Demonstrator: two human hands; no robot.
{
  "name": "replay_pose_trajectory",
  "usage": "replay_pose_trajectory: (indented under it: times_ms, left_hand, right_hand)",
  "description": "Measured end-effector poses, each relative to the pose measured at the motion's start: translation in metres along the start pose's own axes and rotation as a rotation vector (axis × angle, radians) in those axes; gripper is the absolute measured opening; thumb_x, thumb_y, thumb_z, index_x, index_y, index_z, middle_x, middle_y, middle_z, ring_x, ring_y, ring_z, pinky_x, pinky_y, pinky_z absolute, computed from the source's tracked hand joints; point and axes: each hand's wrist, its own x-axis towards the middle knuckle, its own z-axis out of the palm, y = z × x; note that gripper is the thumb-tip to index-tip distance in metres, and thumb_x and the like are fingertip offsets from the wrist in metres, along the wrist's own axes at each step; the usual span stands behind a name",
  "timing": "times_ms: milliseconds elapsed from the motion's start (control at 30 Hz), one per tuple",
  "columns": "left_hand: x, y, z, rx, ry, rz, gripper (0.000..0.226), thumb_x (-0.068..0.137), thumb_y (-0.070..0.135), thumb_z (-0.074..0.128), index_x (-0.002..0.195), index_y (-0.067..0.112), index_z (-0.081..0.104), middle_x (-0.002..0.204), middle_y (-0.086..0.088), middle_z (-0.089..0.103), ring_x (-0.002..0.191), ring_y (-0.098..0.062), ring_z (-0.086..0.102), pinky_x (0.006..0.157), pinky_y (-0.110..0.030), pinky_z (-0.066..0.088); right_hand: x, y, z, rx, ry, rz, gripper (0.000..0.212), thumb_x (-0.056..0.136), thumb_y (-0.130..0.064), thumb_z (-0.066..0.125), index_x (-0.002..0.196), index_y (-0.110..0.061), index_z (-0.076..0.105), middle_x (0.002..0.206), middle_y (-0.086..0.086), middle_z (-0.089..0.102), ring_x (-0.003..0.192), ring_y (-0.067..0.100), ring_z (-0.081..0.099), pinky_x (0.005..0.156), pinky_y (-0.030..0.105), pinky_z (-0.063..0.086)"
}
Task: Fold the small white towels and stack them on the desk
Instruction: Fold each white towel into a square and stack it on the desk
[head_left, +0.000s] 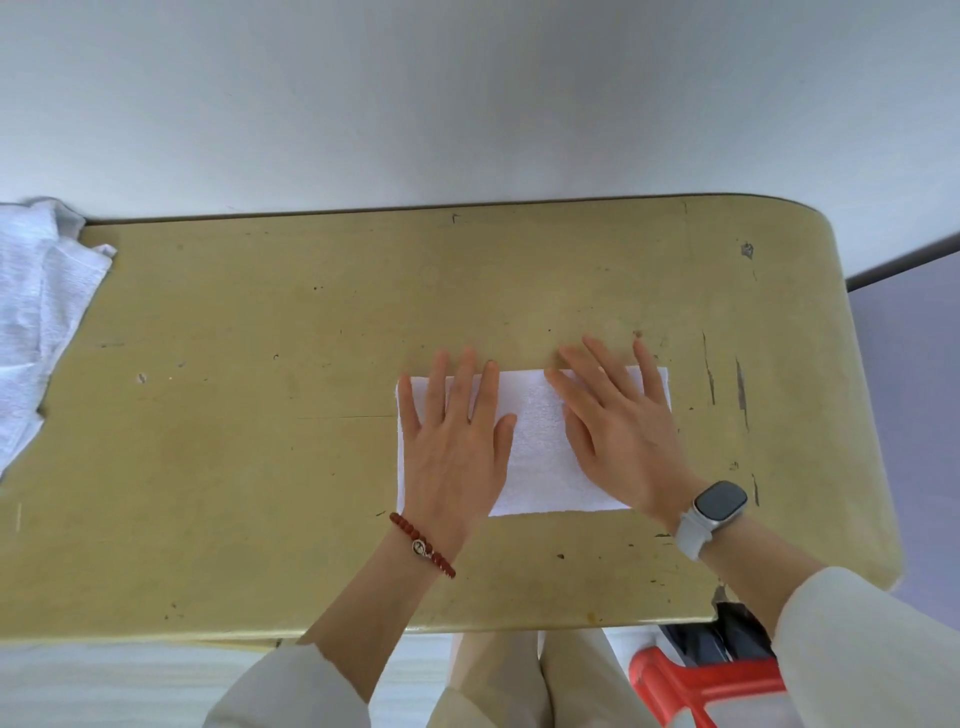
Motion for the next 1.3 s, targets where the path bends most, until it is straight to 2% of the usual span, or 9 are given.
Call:
replay_pose_trajectory:
  times_ms: [100,200,367,467,600,767,967,1100,1300]
  left_hand:
    - [-0.007,-0.003,0.009,0.044,-0.13,-0.076,0.052,0.093,0.044,0.022,0.138,0.021,0.036,0.145,-0.017,0.037,0.133,-0.041,0.033,0.101,-0.064,0.026]
    - [-0.004,-0.009,0.011,0.039,-0.167,-0.078,0.054,0.096,0.048,0.008,0.14,0.025,0.03,0.147,-0.015,0.033,0.135,-0.04,0.03,0.103,-0.063,0.023]
    - [0.005,-0.028,0.01,0.06,-0.141,0.017,0.056,0.097,0.049,0.004,0.14,0.025,0.029,0.147,-0.016,0.033,0.135,-0.039,0.028,0.103,-0.064,0.022]
    - [0.015,-0.05,0.008,0.11,-0.118,0.087,0.058,0.096,0.053,0.004,0.14,0.025,0.029,0.145,-0.017,0.036,0.133,-0.041,0.032,0.1,-0.068,0.021]
    - [0.031,-0.067,-0.002,0.189,-0.082,0.108,0.058,0.092,0.057,0.012,0.139,0.027,0.028,0.146,-0.017,0.034,0.134,-0.041,0.03,0.099,-0.071,0.015]
    - [0.027,-0.069,-0.016,0.149,0.012,-0.068,0.054,0.088,0.039,0.043,0.137,0.02,0.035,0.144,-0.017,0.037,0.135,-0.041,0.028,0.1,-0.07,0.013]
    - [-0.031,-0.036,-0.017,-0.083,0.294,0.004,0.025,0.087,0.027,0.05,0.109,0.018,0.055,0.118,-0.01,0.059,0.114,-0.023,0.044,0.097,-0.044,0.035]
    - [-0.074,-0.012,-0.01,-0.27,0.274,0.162,0.009,0.084,0.025,0.056,0.09,0.021,0.05,0.091,-0.005,0.063,0.088,-0.02,0.049,0.075,-0.031,0.037]
    - [-0.095,-0.007,0.007,-0.22,0.251,0.099,0.018,0.079,0.035,0.061,0.086,0.021,0.051,0.087,-0.001,0.061,0.087,-0.017,0.048,0.078,-0.031,0.034]
  right_hand:
    - [-0.01,0.008,0.005,-0.092,-0.226,-0.016,0.049,0.098,-0.037,0.012,0.14,-0.021,0.032,0.147,0.007,0.035,0.137,0.03,0.023,0.108,0.058,0.013]
    - [-0.007,0.01,0.006,-0.105,-0.281,-0.021,0.051,0.097,-0.04,0.007,0.142,-0.023,0.025,0.149,0.007,0.031,0.137,0.032,0.02,0.107,0.057,0.012]
    - [-0.007,0.016,-0.008,0.045,-0.086,0.042,0.046,0.097,-0.03,0.023,0.126,-0.01,0.052,0.137,0.014,0.048,0.13,0.031,0.04,0.109,0.05,0.024]
    - [-0.012,0.021,-0.014,0.109,0.024,0.096,0.037,0.09,-0.023,0.036,0.113,-0.006,0.061,0.123,0.014,0.056,0.117,0.029,0.046,0.097,0.048,0.042]
    - [-0.026,0.011,-0.016,0.193,0.013,0.036,0.037,0.086,-0.02,0.04,0.108,-0.001,0.063,0.102,0.014,0.059,0.091,0.028,0.05,0.073,0.041,0.05]
    - [-0.048,-0.018,-0.013,0.363,-0.102,-0.108,0.032,0.085,-0.017,0.043,0.108,-0.004,0.06,0.1,0.015,0.059,0.082,0.031,0.058,0.064,0.034,0.052]
    - [-0.05,-0.014,-0.018,0.325,-0.18,-0.275,0.018,0.085,-0.016,0.043,0.092,-0.012,0.059,0.107,0.008,0.051,0.078,0.026,0.055,0.053,0.028,0.046]
    - [-0.044,-0.008,-0.017,0.271,-0.242,-0.35,0.022,0.086,-0.015,0.041,0.086,-0.007,0.062,0.095,0.011,0.059,0.07,0.028,0.056,0.047,0.033,0.048]
    - [-0.034,-0.009,-0.015,0.194,-0.266,-0.396,0.011,0.073,0.001,0.068,0.08,-0.004,0.062,0.086,0.01,0.06,0.063,0.023,0.055,0.036,0.028,0.043]
